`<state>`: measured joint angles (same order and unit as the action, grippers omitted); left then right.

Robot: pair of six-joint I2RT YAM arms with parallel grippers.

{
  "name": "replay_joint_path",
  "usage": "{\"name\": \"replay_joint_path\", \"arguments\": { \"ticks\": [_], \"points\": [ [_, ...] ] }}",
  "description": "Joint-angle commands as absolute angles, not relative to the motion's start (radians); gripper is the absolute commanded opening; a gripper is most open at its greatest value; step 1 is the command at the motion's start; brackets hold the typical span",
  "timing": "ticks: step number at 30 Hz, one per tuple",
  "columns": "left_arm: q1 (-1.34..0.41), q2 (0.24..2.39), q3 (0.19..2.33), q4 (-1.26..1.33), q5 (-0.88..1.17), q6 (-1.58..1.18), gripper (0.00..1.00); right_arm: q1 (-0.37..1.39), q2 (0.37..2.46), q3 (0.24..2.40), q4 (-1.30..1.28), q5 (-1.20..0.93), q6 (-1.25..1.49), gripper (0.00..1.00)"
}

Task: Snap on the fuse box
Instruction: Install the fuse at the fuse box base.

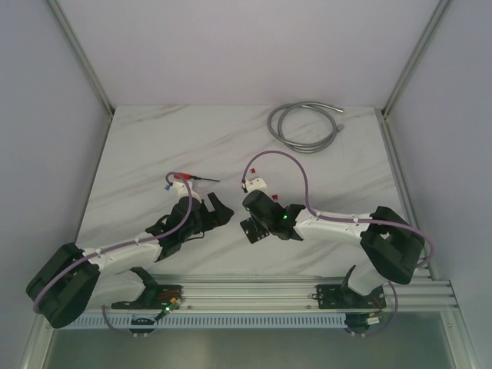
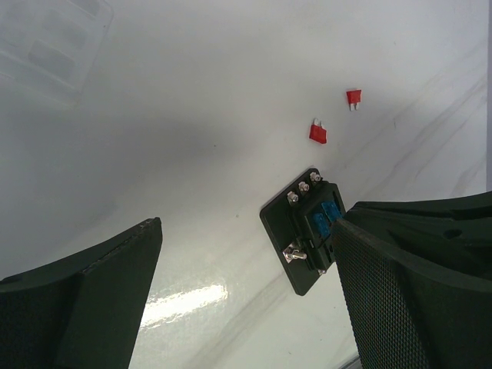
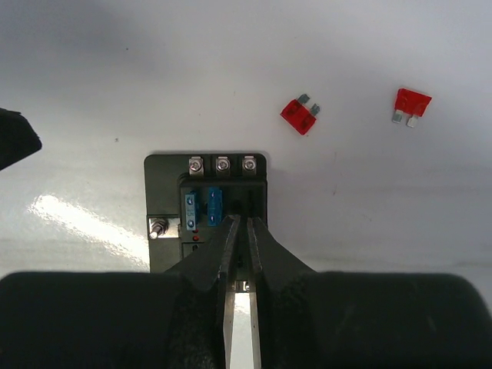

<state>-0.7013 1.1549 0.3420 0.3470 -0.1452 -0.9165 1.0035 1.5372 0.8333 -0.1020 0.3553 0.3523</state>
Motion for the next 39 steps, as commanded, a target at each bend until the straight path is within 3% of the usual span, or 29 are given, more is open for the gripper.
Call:
{"name": "replay_joint_path", "arguments": {
  "ticks": [1, 6, 10, 23, 39],
  "points": [
    [-0.698, 1.16, 0.367, 0.342, -0.136, -0.921, 1.0, 0.999, 1.519, 0.857, -0.11, 0.362, 0.366, 0.16],
    [-0.698, 1.166, 0.371, 0.342, -0.134, -0.921, 1.0, 0.999, 1.493, 0.886, -0.101, 0.343, 0.354, 0.28],
    [-0.697, 1.169, 0.371, 0.342, -0.132, -0.922, 1.0, 0.999, 1.53, 0.932, -0.11, 0.315, 0.35, 0.31],
    [-0.696, 1.15, 0.362, 0.332, -0.138, -0.922, 1.0, 0.995, 1.642, 0.986, -0.165, 0.359, 0.377, 0.3],
    [-0.697, 1.15, 0.363, 0.331, -0.137, -0.924, 1.0, 0.988, 1.629, 0.953, -0.181, 0.349, 0.388, 0.19]
  ]
}}
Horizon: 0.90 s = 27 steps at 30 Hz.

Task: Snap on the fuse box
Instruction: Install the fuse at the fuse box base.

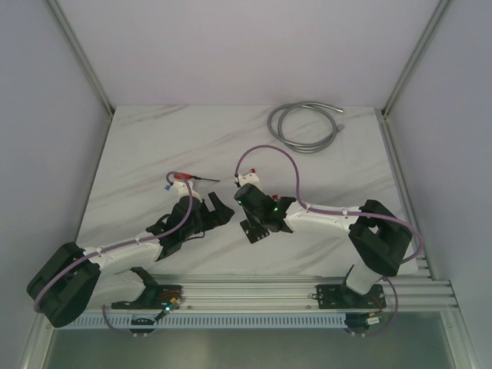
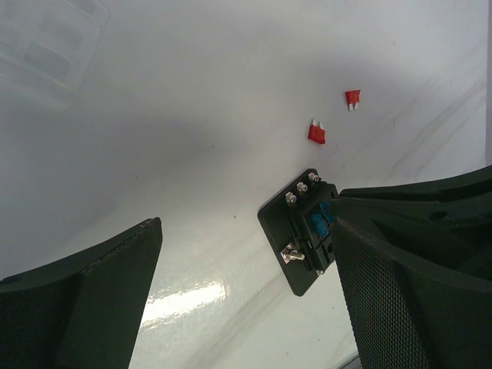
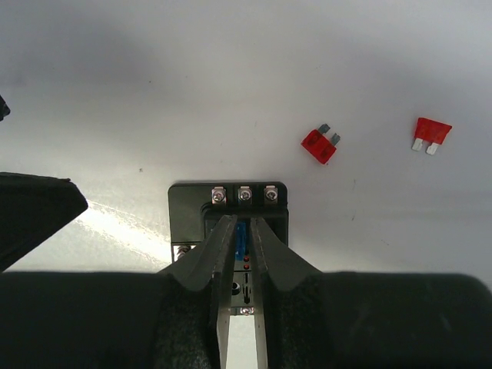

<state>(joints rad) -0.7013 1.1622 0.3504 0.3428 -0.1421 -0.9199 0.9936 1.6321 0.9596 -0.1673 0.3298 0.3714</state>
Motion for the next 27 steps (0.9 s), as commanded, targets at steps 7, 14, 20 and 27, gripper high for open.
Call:
{"name": "replay_joint_path", "arguments": {
  "ticks": [7, 14, 20, 27],
  "points": [
    [-0.697, 1.149, 0.363, 0.331, -0.136, -0.925, 1.0, 0.989, 1.612, 0.935, -0.181, 0.344, 0.391, 0.15],
    [-0.696, 1.148, 0.362, 0.329, -0.136, -0.926, 1.0, 0.987, 1.588, 0.913, -0.184, 0.351, 0.399, 0.14],
    [-0.696, 1.147, 0.363, 0.328, -0.135, -0.928, 1.0, 0.979, 1.567, 0.896, -0.187, 0.363, 0.411, 0.14],
    [-0.696, 1.153, 0.369, 0.329, -0.117, -0.933, 0.99, 0.974, 1.548, 0.877, -0.189, 0.363, 0.428, 0.16]
  ]
}}
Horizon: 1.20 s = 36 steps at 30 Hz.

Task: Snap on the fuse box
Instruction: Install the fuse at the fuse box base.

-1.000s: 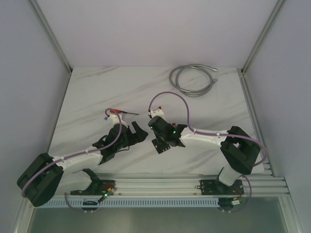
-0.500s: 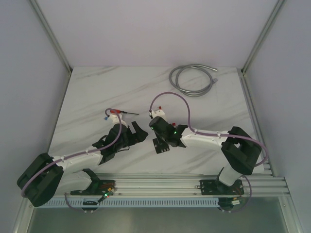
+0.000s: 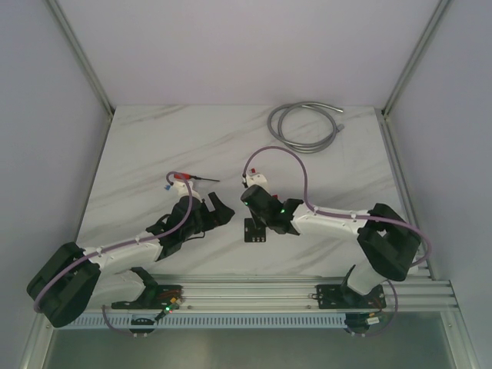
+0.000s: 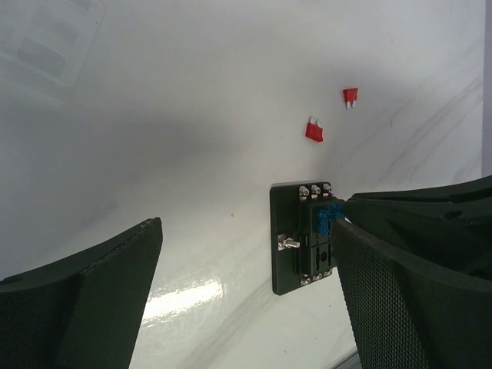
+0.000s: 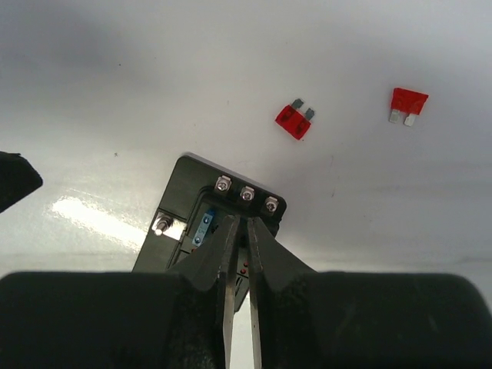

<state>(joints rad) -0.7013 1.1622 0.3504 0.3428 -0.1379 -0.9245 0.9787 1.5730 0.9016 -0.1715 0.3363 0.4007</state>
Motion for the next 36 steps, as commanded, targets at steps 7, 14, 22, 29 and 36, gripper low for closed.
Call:
{"name": "replay_joint_path", "arguments": {
  "ticks": [7, 14, 22, 29, 36],
  "points": [
    [-0.699, 1.183, 0.381, 0.336, -0.066, -0.945, 0.91, 0.975, 1.518, 0.871, -0.203, 0.349, 0.442, 0.18],
    [-0.735, 1.267, 0.378, 0.436, 0.019, -0.985, 0.7, 0.974, 1.474, 0.871, -0.207, 0.341, 0.494, 0.25],
    [-0.795, 1.482, 0.431, 0.568, 0.094, -1.039, 0.44, 0.962, 1.476, 0.874, -0.178, 0.309, 0.576, 0.28],
    [-0.822, 1.522, 0.441, 0.561, 0.069, -1.072, 0.33, 0.954, 1.514, 0.873, -0.154, 0.275, 0.613, 0.28],
    [-0.848, 1.512, 0.42, 0.539, 0.022, -1.12, 0.3, 0.948, 1.534, 0.861, -0.166, 0.278, 0.654, 0.25]
  ]
}}
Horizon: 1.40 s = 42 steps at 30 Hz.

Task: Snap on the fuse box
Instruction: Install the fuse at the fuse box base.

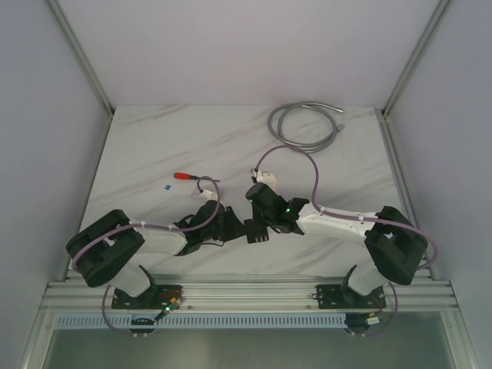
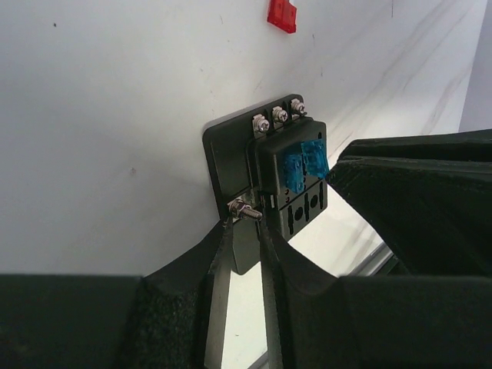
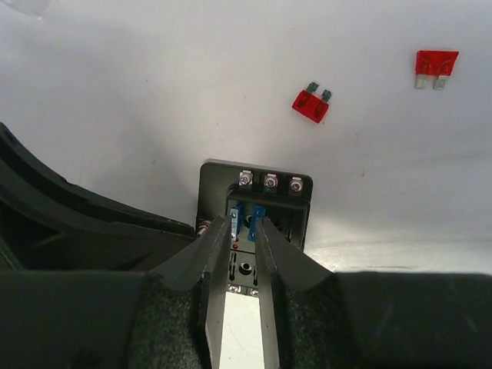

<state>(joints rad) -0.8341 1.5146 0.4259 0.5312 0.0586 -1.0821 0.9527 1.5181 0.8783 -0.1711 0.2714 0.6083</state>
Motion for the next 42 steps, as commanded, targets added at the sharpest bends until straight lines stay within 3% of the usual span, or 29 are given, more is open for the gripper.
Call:
{"name": "replay_joint_path", "arguments": {
  "ticks": [1, 26, 42],
  "points": [
    [-0.849, 1.509, 0.416, 0.534, 0.016, -1.124, 0.3, 0.947, 1.534, 0.86, -0.167, 0.28, 0.654, 0.25],
    [-0.87, 1.502, 0.422, 0.491, -0.018, -1.146, 0.28, 0.948, 1.557, 0.858, -0.209, 0.313, 0.641, 0.17],
    [-0.877, 1.496, 0.428, 0.481, -0.025, -1.143, 0.28, 0.951, 1.512, 0.885, -0.217, 0.314, 0.606, 0.27]
  ]
}}
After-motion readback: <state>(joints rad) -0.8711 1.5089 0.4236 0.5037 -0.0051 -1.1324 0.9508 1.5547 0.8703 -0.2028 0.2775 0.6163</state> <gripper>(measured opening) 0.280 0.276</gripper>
